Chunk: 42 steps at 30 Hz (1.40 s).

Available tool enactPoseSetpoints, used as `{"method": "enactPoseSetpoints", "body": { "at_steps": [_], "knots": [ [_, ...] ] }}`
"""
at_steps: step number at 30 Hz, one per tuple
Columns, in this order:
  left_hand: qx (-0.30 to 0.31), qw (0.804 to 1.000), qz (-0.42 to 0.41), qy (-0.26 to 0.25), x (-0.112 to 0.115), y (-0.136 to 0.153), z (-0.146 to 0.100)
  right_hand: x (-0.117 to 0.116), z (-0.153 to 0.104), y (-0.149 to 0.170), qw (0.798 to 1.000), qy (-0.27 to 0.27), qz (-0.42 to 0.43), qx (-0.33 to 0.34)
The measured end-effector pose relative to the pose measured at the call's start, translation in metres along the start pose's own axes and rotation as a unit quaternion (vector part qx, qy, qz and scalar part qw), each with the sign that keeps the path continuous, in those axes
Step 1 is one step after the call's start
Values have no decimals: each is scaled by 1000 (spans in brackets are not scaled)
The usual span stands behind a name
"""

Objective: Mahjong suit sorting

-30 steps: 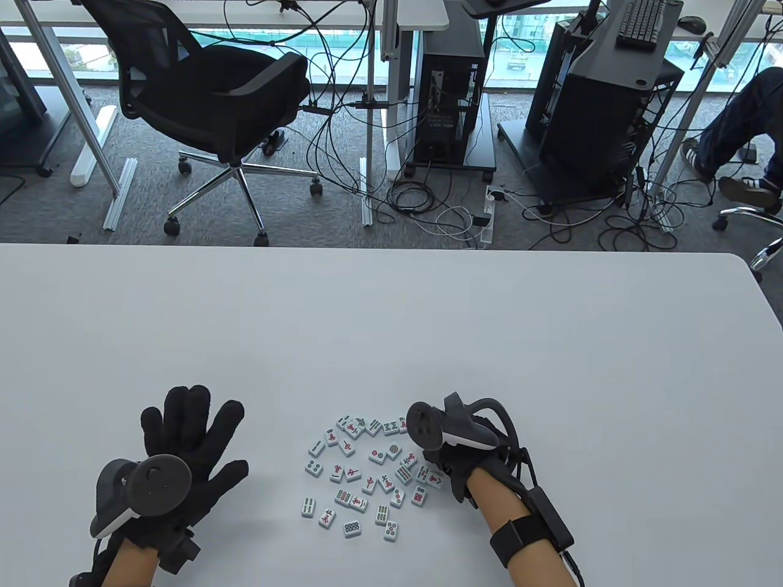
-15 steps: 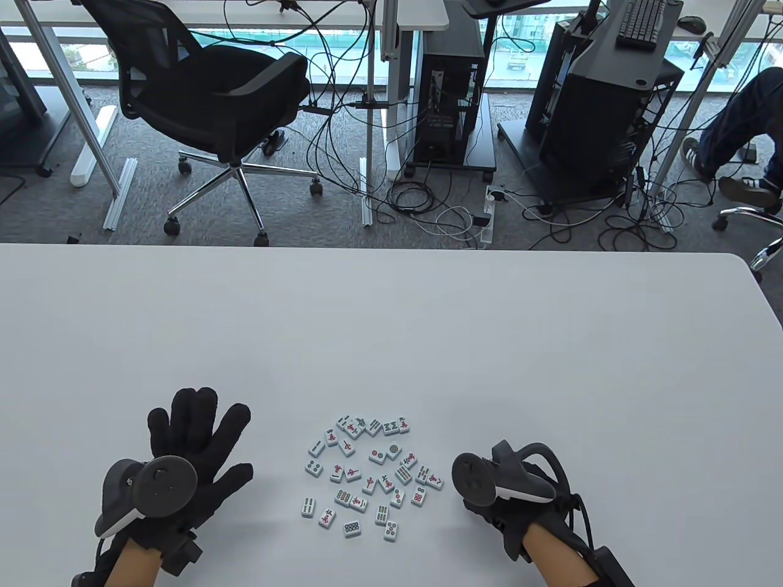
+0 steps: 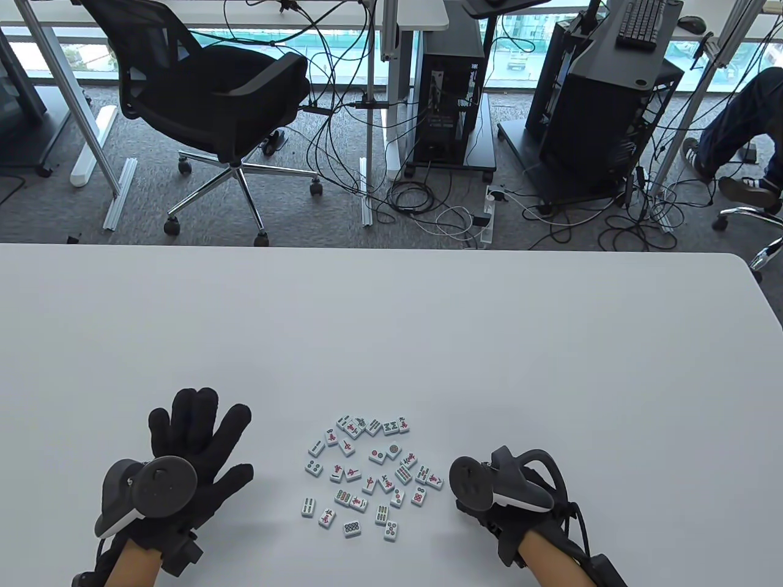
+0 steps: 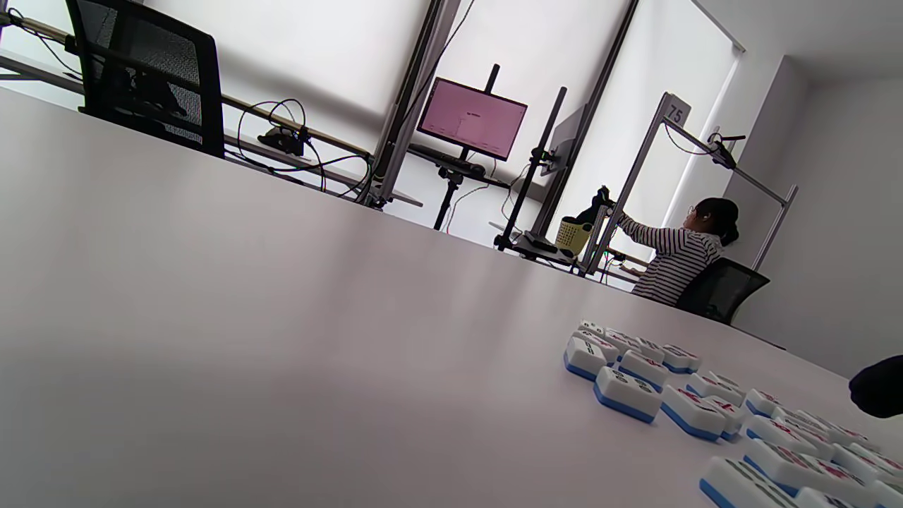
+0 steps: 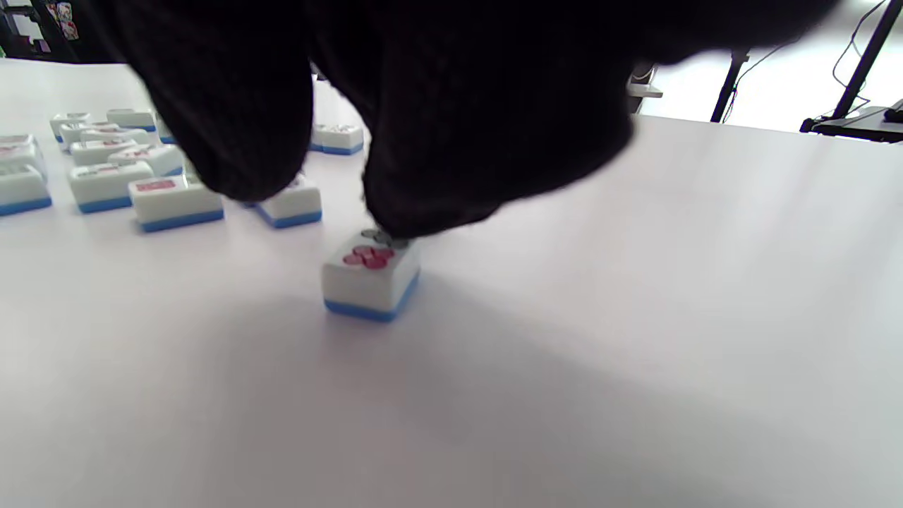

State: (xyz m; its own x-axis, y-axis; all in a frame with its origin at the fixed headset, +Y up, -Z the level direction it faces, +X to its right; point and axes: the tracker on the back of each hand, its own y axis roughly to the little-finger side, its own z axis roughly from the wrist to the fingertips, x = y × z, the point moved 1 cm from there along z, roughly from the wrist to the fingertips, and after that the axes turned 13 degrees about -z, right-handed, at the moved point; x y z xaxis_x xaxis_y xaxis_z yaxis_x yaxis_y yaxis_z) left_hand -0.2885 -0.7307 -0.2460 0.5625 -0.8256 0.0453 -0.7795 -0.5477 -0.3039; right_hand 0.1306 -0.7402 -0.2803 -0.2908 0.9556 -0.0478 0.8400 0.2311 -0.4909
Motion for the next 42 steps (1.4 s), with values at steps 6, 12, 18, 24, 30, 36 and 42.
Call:
{"method": "enactPoseSetpoints", "body": {
  "at_steps": [6,12,18,24,30,36,42],
  "knots": [
    [1,1000,-1,2,0,-1,0,11,9,-32,998,48,-30,-21],
    [2,1000,-3,7,1,-2,0,8,28,-52,992,45,-96,-64],
    [2,1000,-8,10,2,-2,0,6,18,-68,990,44,-134,-17],
    [3,1000,-9,12,2,-3,0,9,4,-73,997,47,-58,24],
    [1,1000,-8,17,3,-3,1,3,5,-84,996,-10,-82,43],
    [2,1000,-9,18,3,-4,1,-2,11,-87,997,-35,-62,40],
    [6,1000,-8,17,3,-5,1,12,8,-67,999,30,-14,44]
  ]
}}
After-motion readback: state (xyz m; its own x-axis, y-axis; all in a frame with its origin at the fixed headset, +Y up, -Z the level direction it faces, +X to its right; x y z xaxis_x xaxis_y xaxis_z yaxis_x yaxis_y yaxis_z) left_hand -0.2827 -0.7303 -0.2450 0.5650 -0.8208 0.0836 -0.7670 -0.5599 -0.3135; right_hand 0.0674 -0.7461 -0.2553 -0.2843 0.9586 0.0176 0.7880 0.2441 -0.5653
